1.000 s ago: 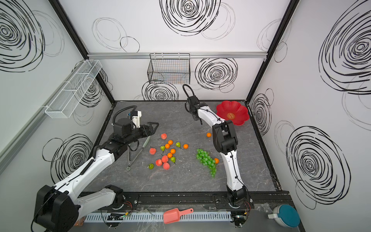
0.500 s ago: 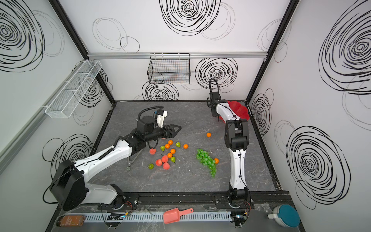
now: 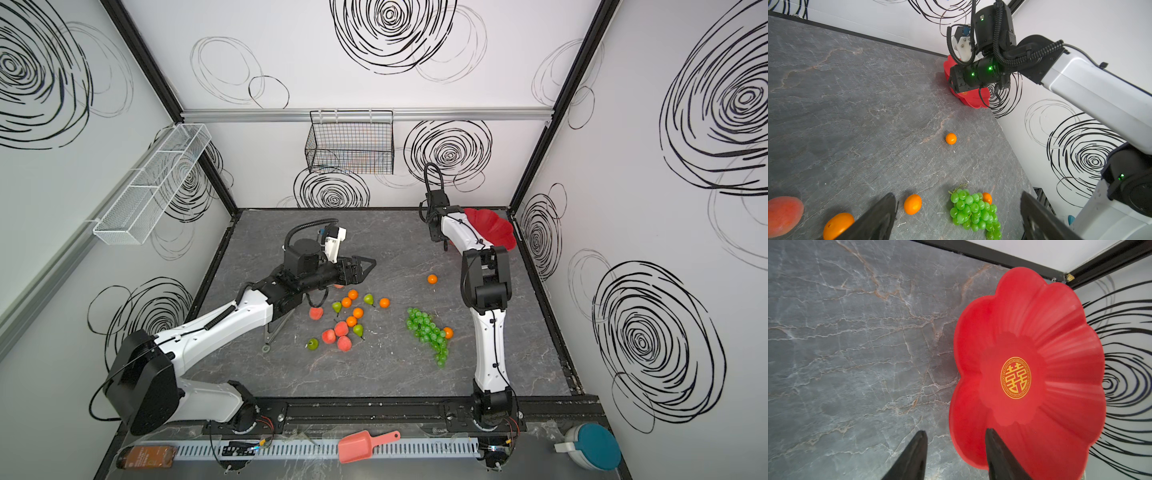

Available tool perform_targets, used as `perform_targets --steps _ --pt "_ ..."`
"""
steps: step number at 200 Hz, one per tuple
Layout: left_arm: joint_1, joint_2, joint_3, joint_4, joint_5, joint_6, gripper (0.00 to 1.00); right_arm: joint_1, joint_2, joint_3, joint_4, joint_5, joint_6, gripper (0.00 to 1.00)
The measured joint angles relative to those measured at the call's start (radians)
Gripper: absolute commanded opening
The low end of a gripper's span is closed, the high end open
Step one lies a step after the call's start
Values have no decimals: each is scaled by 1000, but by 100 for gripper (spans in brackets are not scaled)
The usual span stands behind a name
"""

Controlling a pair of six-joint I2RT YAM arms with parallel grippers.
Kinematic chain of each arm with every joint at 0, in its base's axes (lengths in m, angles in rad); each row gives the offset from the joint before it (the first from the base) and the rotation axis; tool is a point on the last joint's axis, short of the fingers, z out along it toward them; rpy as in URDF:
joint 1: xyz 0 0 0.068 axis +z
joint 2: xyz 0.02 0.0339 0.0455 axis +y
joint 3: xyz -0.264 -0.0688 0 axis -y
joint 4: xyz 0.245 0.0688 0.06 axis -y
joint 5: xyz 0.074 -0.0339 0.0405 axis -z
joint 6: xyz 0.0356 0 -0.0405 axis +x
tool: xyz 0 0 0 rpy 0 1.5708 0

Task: Place and organize the fake fruits in the fruit bowl
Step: 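Drag the red bowl toward the table center with the right gripper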

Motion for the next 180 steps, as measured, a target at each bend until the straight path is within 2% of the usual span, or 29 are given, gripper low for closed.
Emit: perform_targets --steps 54,91,180 --pt "3 0 0 3 13 0 96 0 36 0 -7 40 -3 38" --pt "12 0 0 6 18 0 96 0 57 0 -14 51 -4 26" --pt "33 -2 -26 10 27 -3 96 10 60 8 -15 66 -34 10"
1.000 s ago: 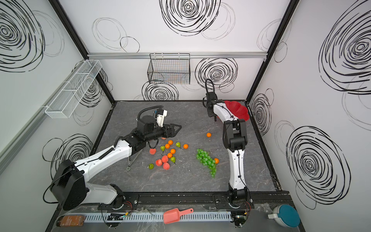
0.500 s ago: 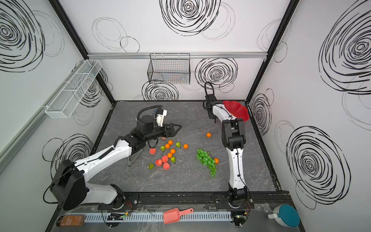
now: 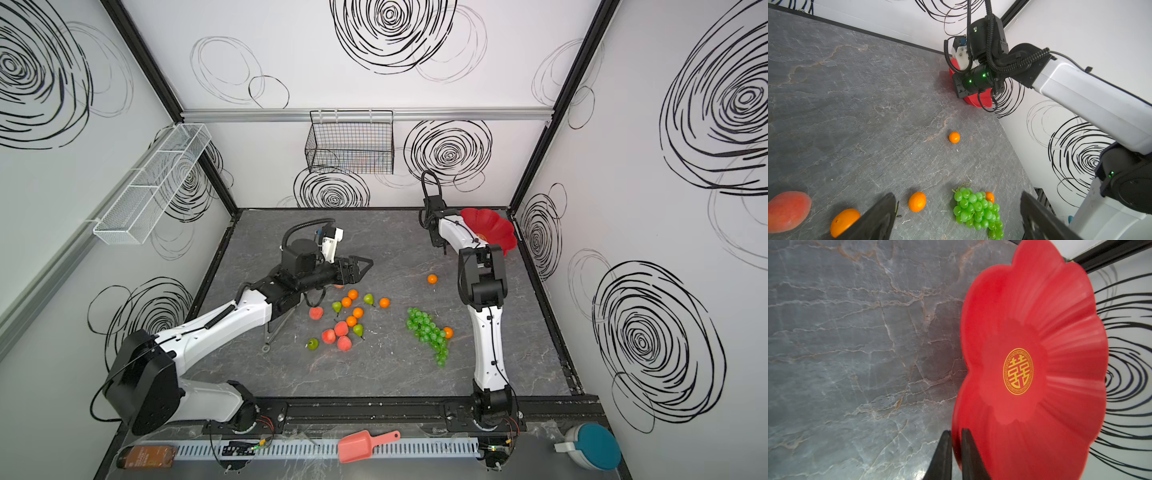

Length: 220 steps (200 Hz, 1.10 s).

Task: Place and organize the fake fruits in the fruit bowl
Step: 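Drag the red bowl toward the table center with the right gripper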

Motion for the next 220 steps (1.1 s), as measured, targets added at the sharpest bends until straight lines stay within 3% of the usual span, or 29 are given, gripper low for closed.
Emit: perform_targets --steps 73,114,220 --pt "44 -37 -31 1 11 -9 96 15 0 0 1 32 -23 5" --pt "132 -88 -74 3 16 -29 96 55 -8 -14 9 41 -40 2" --pt "402 -291 -215 -76 34 -76 96 346 -83 -113 49 71 -82 0"
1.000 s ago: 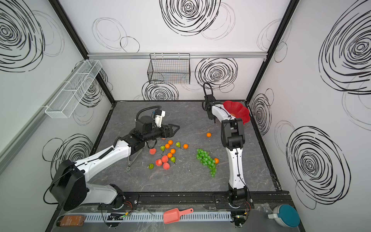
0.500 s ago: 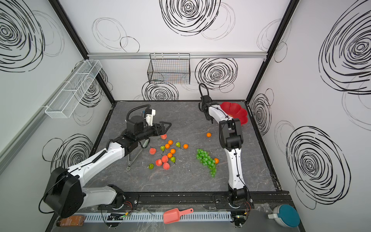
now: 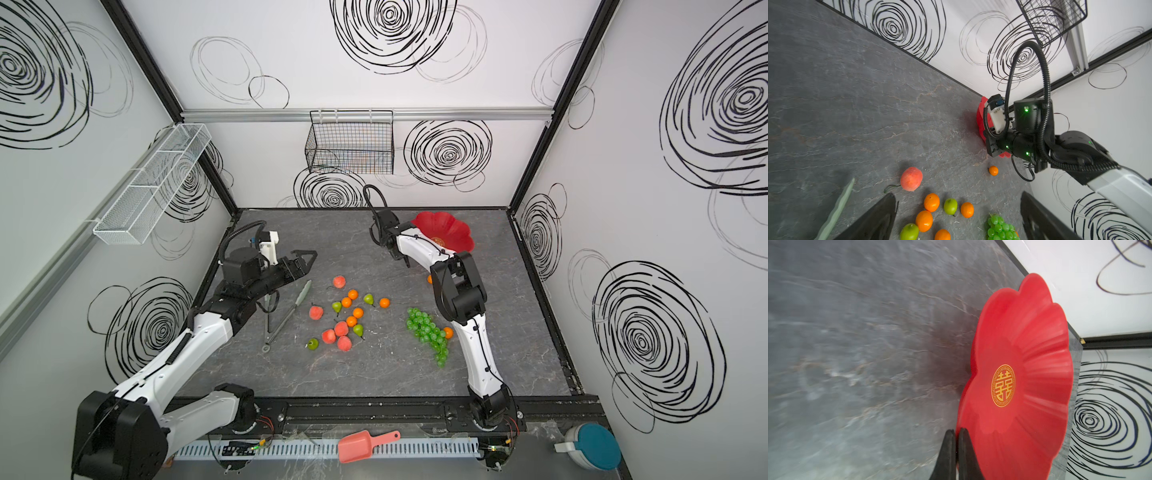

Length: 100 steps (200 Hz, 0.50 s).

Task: Place and organize the fake fruits in the fruit bowl
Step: 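Drag the red bowl toward the table center with the right gripper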

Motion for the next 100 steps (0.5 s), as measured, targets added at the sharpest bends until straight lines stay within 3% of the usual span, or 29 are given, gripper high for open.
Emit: perform_targets --steps 100 --pt "167 -235 -59 -255 -23 30 96 293 -103 -146 19 2 -20 0"
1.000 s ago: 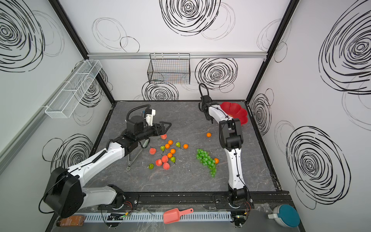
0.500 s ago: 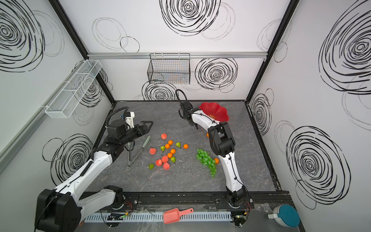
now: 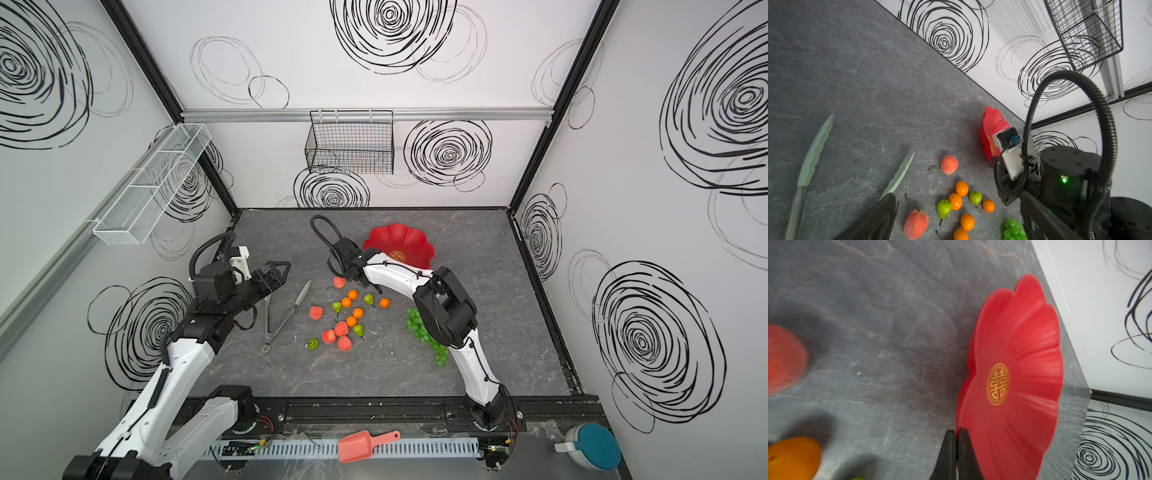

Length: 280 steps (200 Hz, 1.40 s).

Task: Place and organize the fake fruits in the fruit bowl
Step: 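Drag the red bowl toward the table center with the right gripper, then release the bowl and move the right gripper over the green grapes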

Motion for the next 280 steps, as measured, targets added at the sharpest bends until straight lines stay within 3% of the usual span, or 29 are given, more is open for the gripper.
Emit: perform_targets --steps 54,101,173,218,280 --pt "25 -70 -38 -75 2 21 96 59 -11 -22 0 0 0 2" --pt "25 -72 -40 -93 11 36 96 55 -11 -13 -15 -10 19 30" --pt "-10 -55 -18 -100 17 66 96 37 -27 21 -33 -90 76 53" --pt "-178 -36 32 -99 -45 94 96 -5 -209 -48 -20 -159 161 50" --pt "-565 14 37 -51 -205 66 96 -132 -623 -415 55 -234 335 45"
